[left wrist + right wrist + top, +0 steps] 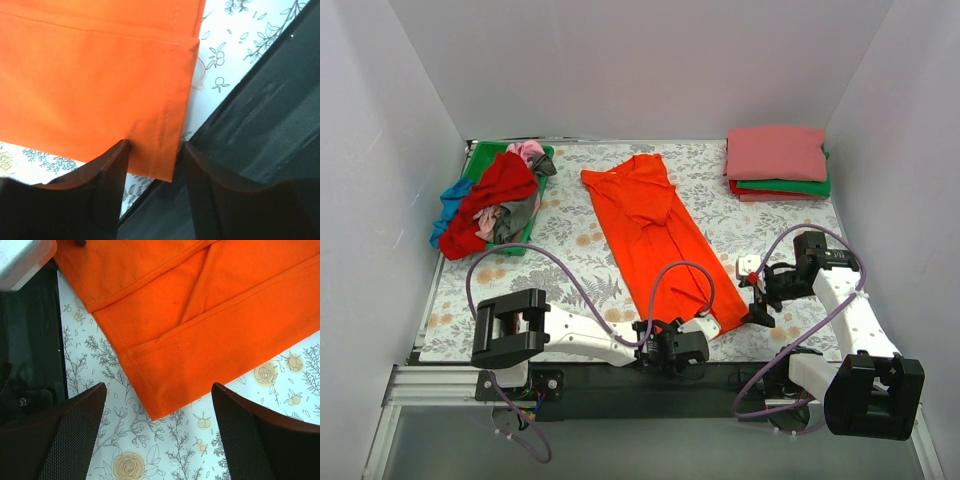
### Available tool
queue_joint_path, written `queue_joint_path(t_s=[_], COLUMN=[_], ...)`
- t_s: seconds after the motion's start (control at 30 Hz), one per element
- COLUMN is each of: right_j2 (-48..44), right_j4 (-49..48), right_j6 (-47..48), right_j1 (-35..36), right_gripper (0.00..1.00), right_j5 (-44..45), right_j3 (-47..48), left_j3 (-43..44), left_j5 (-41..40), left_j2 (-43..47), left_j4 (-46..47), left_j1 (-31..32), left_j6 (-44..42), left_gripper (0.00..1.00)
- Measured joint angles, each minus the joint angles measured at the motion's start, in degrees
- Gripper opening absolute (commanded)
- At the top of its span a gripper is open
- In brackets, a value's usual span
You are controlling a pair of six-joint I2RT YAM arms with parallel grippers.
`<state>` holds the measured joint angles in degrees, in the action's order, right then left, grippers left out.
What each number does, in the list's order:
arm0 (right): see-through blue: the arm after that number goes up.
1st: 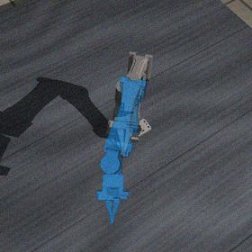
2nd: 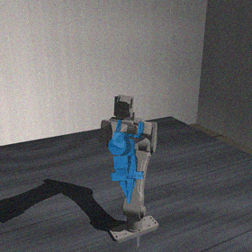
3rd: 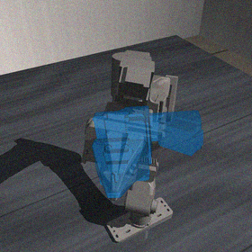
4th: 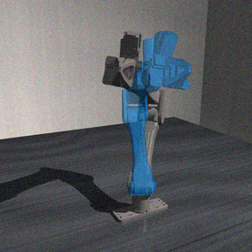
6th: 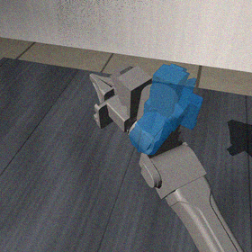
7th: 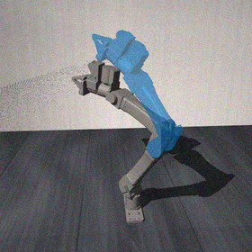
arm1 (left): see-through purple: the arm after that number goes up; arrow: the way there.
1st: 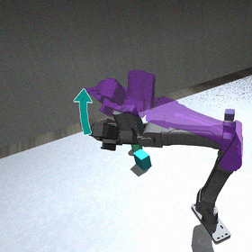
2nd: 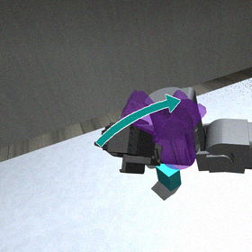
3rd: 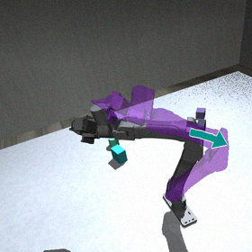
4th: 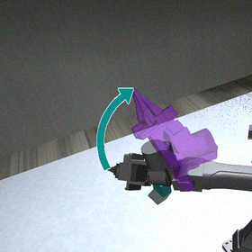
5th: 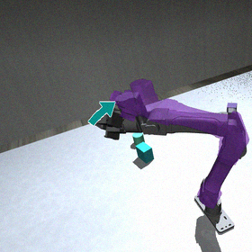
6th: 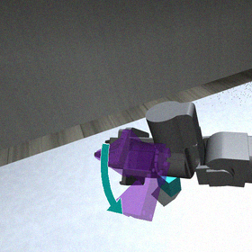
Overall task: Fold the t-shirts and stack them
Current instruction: Fold the tshirt
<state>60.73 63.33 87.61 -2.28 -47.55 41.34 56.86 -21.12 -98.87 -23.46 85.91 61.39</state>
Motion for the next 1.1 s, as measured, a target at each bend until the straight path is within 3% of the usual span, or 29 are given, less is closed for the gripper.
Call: queue_joint_path(t_s=[0.37,0.8,1.1], right_j2=[0.0,1.0,5.0], right_j4=[2.6,-1.3,-12.0], right_j6=[5.3,9.5,4.9], right_j1=[1.0,4.9,13.0], right_gripper=[0.85,0.75,0.52], right_j5=[3.5,11.5,15.2], right_j3=[-4.5,-9.0,-12.0], left_j3=[0.2,-3.4,-5.8], left_j5=[0.9,0.6,1.7], left_j2=[-0.2,2.5,4.6], left_j4=[1.6,3.0,4.4], left_j1=[0.8,-0.2,-1.0], left_j6=[-1.1,-0.5,1.3], left_gripper=[0.13,0.10,0.09])
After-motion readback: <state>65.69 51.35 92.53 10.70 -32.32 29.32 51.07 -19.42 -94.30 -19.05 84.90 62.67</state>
